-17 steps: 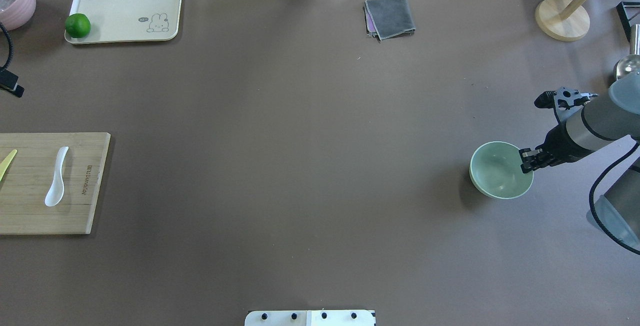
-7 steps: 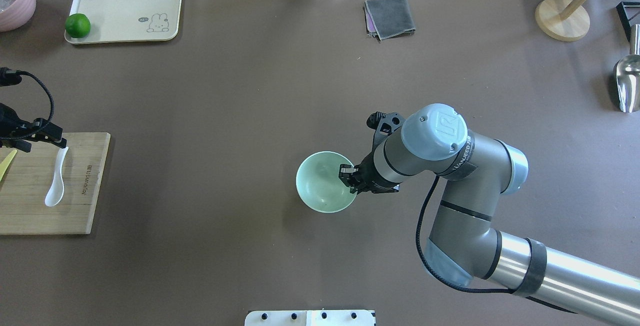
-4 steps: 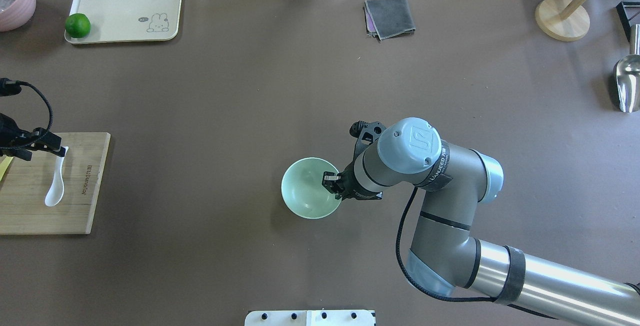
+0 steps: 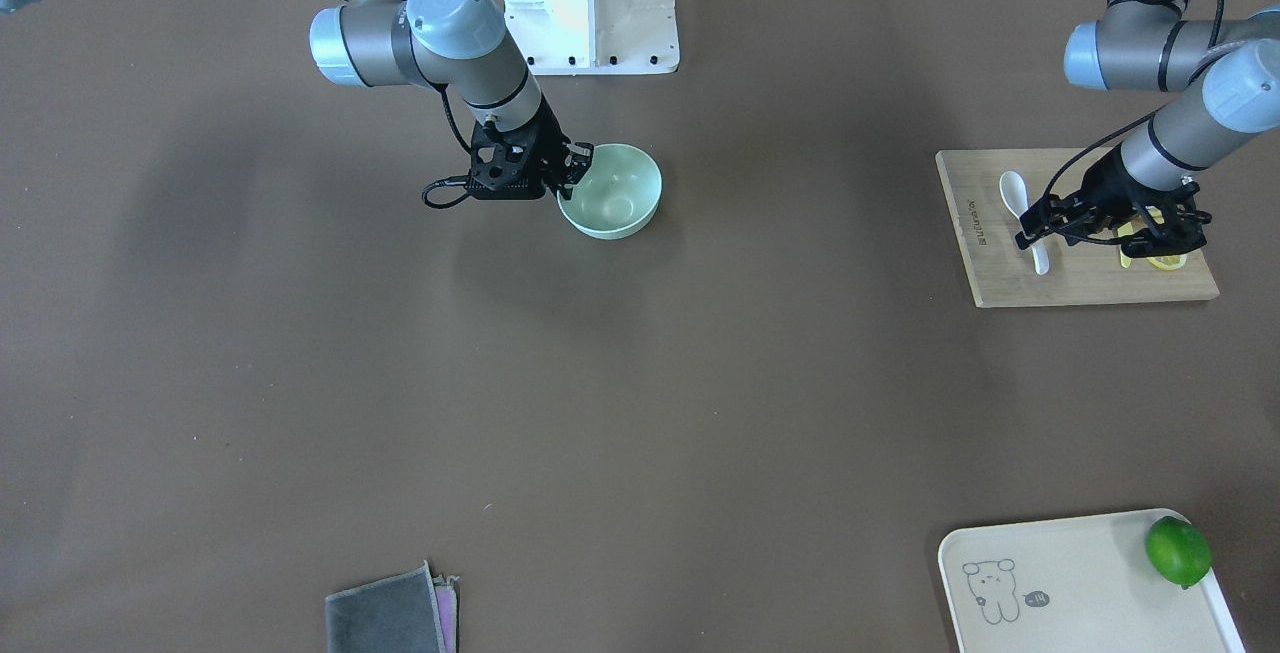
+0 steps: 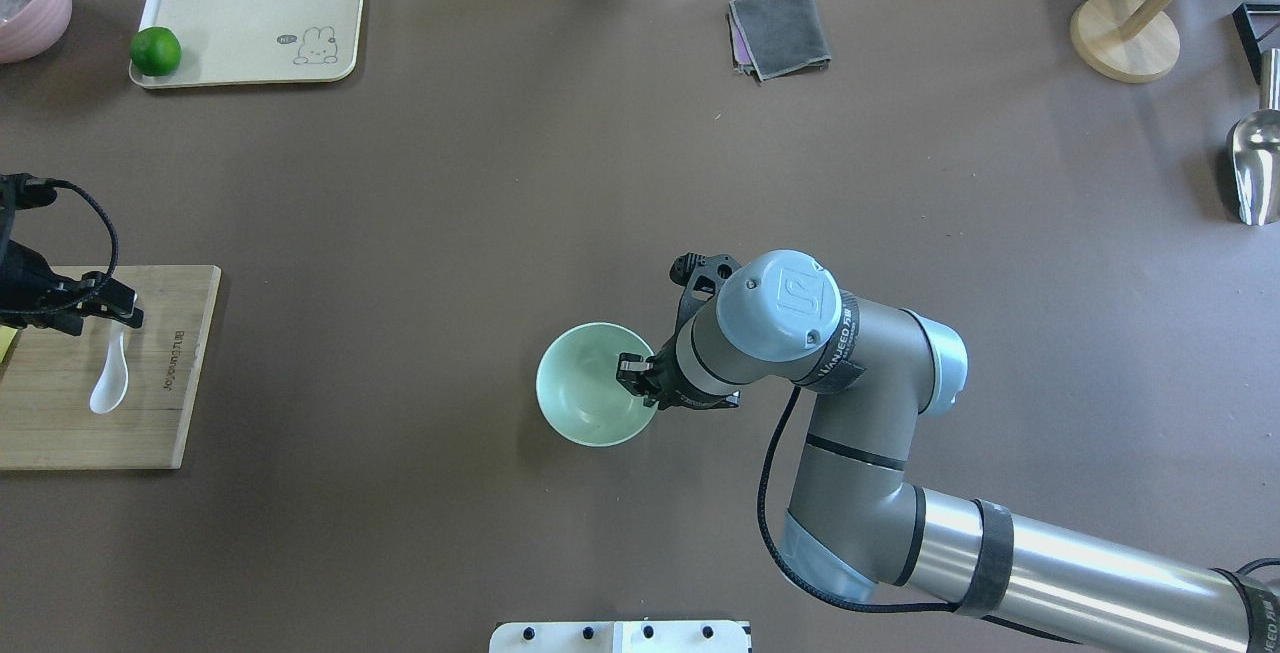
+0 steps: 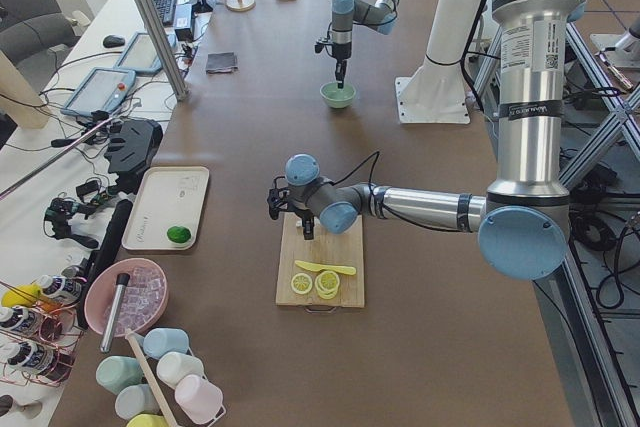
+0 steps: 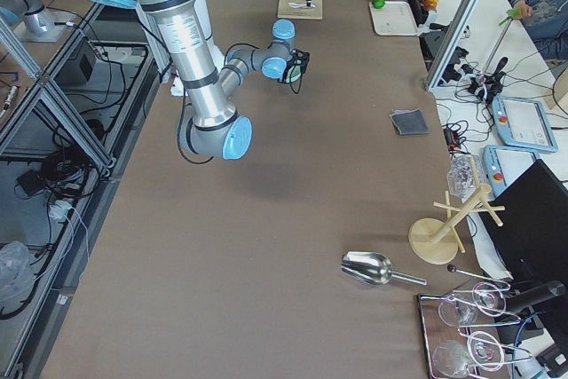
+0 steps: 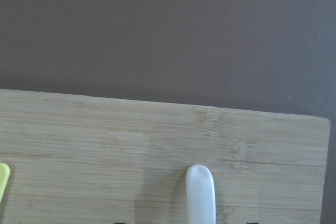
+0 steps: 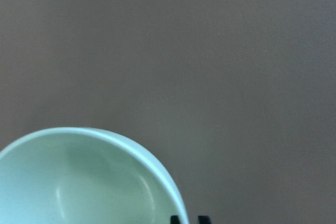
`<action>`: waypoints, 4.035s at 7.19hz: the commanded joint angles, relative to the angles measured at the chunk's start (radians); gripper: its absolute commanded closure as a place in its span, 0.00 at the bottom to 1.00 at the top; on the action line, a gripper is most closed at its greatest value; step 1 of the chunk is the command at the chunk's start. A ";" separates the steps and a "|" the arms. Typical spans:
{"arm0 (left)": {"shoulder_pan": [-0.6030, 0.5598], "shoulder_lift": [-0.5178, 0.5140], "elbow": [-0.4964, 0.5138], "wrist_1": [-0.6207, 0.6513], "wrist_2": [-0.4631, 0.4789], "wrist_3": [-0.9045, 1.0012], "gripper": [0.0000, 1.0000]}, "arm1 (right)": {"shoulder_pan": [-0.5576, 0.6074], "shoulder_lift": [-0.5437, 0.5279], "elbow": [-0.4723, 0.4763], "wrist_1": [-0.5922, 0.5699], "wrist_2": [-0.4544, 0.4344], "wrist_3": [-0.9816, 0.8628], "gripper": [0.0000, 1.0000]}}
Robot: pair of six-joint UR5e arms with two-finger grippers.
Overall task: Place spoon in bowl
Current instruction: 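Slide the bowl with the right gripper toward the table's centre and release, then lift the right gripper away from the bowl while the left gripper grasps the white spoon, then carry the white spoon with the left gripper and drop it into the bowl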
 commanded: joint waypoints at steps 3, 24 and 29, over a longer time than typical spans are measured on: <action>0.004 0.001 -0.003 -0.004 0.001 -0.001 0.58 | 0.025 -0.011 0.050 -0.010 0.000 0.014 0.00; 0.448 -0.682 -0.142 0.427 0.406 -0.419 0.02 | 0.775 -0.747 0.242 -0.015 0.368 -0.881 0.00; -0.008 -0.417 -0.403 0.784 0.097 0.217 0.02 | 0.850 -0.781 0.231 -0.017 0.368 -0.942 0.00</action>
